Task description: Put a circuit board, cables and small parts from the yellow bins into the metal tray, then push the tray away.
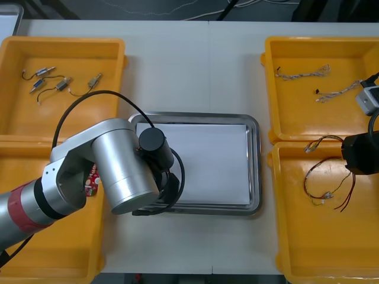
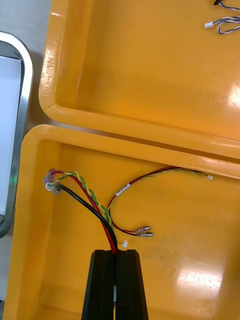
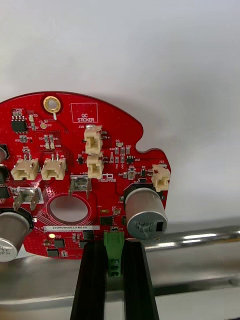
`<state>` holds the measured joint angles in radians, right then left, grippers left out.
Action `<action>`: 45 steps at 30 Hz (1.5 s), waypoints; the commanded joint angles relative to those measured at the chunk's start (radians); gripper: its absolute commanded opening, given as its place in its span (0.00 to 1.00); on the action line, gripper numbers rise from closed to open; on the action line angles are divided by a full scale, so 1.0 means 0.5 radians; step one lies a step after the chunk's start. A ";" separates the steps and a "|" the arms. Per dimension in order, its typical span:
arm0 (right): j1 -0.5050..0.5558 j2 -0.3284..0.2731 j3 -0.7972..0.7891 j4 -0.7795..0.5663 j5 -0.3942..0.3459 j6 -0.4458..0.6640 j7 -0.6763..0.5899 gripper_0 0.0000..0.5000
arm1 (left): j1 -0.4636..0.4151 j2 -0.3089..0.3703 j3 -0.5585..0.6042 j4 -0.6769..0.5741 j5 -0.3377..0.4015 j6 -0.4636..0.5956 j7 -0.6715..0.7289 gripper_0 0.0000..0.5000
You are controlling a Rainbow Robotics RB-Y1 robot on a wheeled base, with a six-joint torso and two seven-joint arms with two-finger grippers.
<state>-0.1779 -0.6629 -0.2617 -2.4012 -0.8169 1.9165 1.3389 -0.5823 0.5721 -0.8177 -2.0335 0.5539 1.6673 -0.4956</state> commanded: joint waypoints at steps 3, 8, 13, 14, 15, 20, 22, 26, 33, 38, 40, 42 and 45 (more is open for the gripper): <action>-0.043 -0.073 0.023 -0.063 -0.020 0.007 -0.046 0.00 | 0.008 -0.067 -0.037 0.048 -0.037 -0.049 -0.184 0.00; -0.043 -0.073 0.026 -0.066 -0.023 0.007 -0.042 0.00 | 0.008 -0.067 -0.043 0.048 -0.034 -0.055 -0.190 0.00; -0.043 -0.073 0.026 -0.066 -0.020 0.007 -0.042 0.00 | 0.011 -0.070 -0.061 0.048 -0.034 -0.073 -0.187 0.00; -0.043 -0.076 0.026 -0.063 -0.020 0.007 -0.042 0.00 | 0.008 -0.067 -0.067 0.051 -0.031 -0.079 -0.187 0.00; -0.043 -0.073 0.026 -0.066 -0.020 0.007 -0.046 0.00 | 0.008 -0.073 -0.074 0.051 -0.034 -0.086 -0.187 0.00; -0.043 -0.073 0.026 -0.066 -0.017 0.007 -0.042 0.00 | 0.011 -0.077 -0.080 0.051 -0.037 -0.086 -0.187 0.00; -0.049 -0.073 0.026 -0.066 -0.020 0.007 -0.046 0.00 | 0.011 -0.080 -0.080 0.057 -0.040 -0.086 -0.190 0.00; -0.052 -0.073 0.029 -0.066 -0.020 0.007 -0.046 0.00 | 0.011 -0.086 -0.080 0.079 -0.055 -0.086 -0.190 0.00; -0.052 -0.073 0.032 -0.066 -0.020 0.007 -0.033 0.00 | 0.008 -0.110 -0.086 0.094 -0.080 -0.089 -0.196 0.00; -0.055 -0.073 0.032 -0.063 -0.020 0.007 -0.030 0.00 | 0.011 -0.119 -0.080 0.094 -0.092 -0.089 -0.190 0.00; -0.058 -0.073 0.036 -0.066 -0.020 0.007 -0.030 0.00 | 0.011 -0.126 -0.086 0.094 -0.095 -0.092 -0.184 0.06; -0.055 -0.073 0.036 -0.066 -0.017 0.007 -0.033 0.00 | 0.011 -0.129 -0.080 0.091 -0.105 -0.092 -0.181 0.14; -0.055 -0.073 0.036 -0.066 -0.014 0.007 -0.027 0.00 | 0.008 -0.132 -0.086 0.094 -0.117 -0.098 -0.181 0.31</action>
<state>-0.1798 -0.6630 -0.2612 -2.4013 -0.8187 1.9165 1.3389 -0.5823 0.5362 -0.8407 -1.9763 0.5106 1.6327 -0.5250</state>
